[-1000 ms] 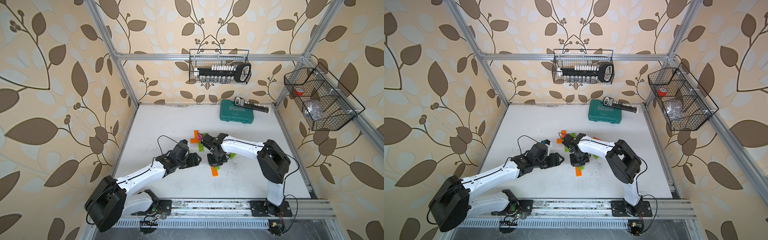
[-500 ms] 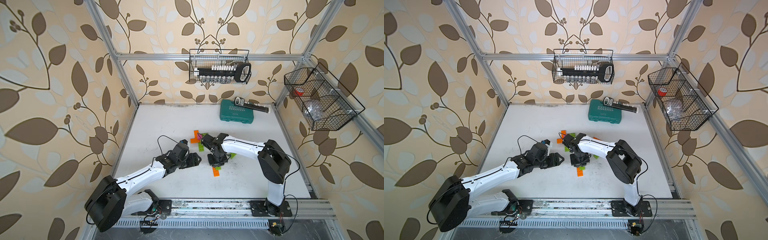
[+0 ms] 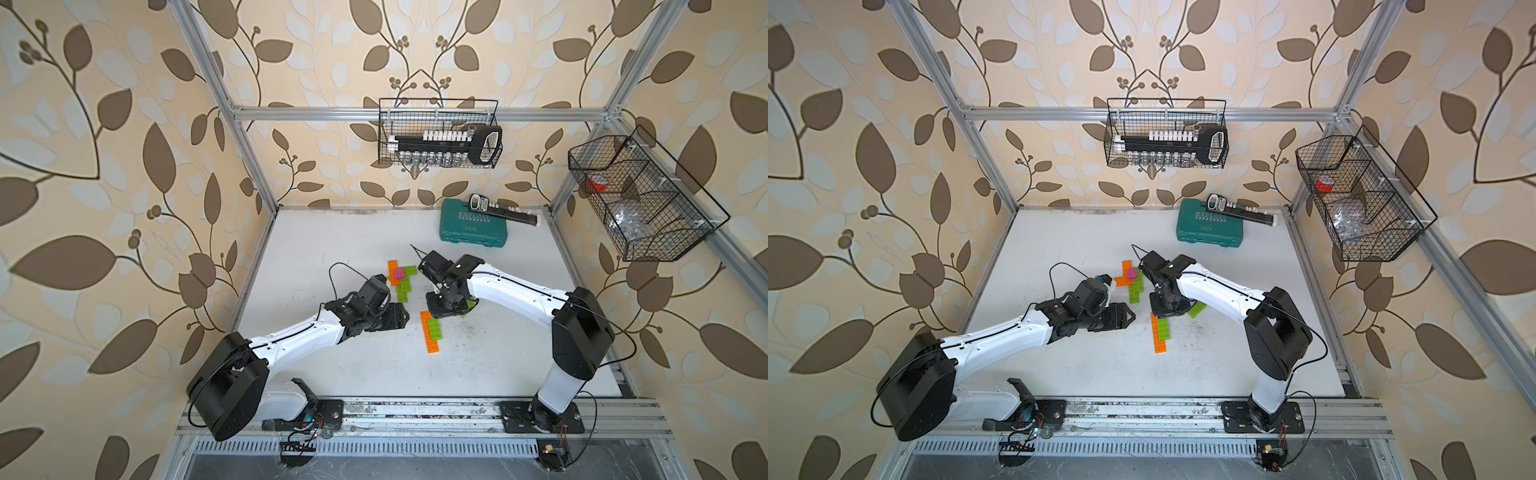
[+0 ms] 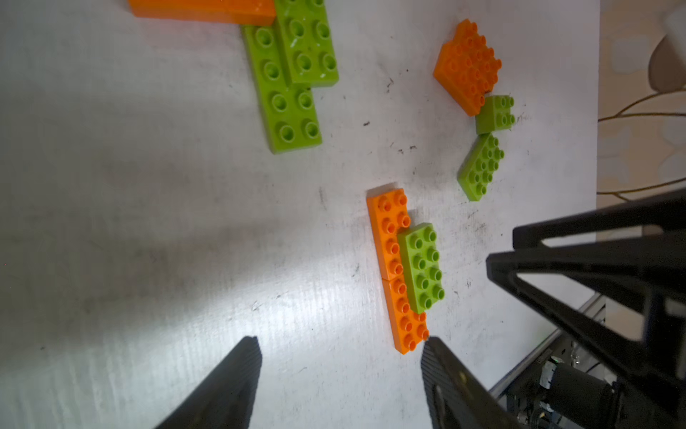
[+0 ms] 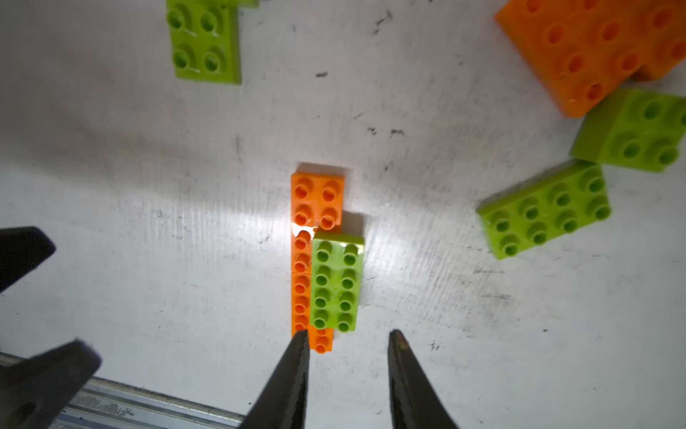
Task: Assemble a small pinwheel with lego
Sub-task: Assemble the lego brick with the lego brick, then assemble the lego brick at the center of the board.
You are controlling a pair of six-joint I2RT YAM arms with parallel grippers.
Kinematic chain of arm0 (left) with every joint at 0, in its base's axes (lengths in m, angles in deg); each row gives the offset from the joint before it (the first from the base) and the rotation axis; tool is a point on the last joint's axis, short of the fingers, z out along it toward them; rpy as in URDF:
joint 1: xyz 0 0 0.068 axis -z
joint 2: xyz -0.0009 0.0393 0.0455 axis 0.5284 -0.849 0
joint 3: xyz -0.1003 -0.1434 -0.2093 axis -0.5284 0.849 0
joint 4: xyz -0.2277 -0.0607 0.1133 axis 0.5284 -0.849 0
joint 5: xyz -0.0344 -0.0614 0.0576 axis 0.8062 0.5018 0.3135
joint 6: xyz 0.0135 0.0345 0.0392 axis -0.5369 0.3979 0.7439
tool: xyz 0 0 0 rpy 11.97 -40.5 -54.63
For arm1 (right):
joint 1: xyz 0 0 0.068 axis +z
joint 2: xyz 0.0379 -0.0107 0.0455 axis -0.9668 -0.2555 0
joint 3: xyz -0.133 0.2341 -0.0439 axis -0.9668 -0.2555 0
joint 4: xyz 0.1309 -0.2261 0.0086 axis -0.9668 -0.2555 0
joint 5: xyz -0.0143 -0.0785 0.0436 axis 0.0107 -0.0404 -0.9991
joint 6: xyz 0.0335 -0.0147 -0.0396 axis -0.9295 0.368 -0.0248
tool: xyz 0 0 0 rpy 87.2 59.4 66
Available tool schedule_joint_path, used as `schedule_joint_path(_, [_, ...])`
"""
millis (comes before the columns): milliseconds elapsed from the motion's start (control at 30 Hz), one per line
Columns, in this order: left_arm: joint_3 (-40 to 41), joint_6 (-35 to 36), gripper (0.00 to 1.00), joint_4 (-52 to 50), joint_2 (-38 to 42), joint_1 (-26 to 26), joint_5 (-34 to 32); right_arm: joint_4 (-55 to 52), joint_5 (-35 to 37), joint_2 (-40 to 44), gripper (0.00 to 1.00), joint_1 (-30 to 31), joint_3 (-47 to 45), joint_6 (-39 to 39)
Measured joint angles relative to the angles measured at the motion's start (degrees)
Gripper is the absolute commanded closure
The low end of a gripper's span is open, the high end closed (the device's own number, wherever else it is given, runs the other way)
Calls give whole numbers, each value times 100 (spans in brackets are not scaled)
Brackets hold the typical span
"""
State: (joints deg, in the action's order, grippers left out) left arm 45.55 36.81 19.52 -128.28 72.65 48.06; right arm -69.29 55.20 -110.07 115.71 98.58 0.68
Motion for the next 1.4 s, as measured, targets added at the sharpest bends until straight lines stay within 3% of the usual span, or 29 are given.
schedule_joint_path(233, [-1154,411,29,-96,-1084,767,-256,109,4,66,63,-1169,-275,476])
schedule_joint_path(433, [-1580,428,29,-94,-1814,833,-216,129,-76,-197,57,-1670,74,745])
schedule_joint_path(767, [-1976,391,30,59,-2111,586,28,129,-420,-1392,72,-1720,1329,979])
schedule_joint_path(1133, [-1971,393,30,44,-2109,140,179,2,-619,-2439,73,-1722,2441,922])
schedule_joint_path(1400, [-1775,393,30,42,-2011,116,188,-133,-723,-2669,73,-1716,2529,866])
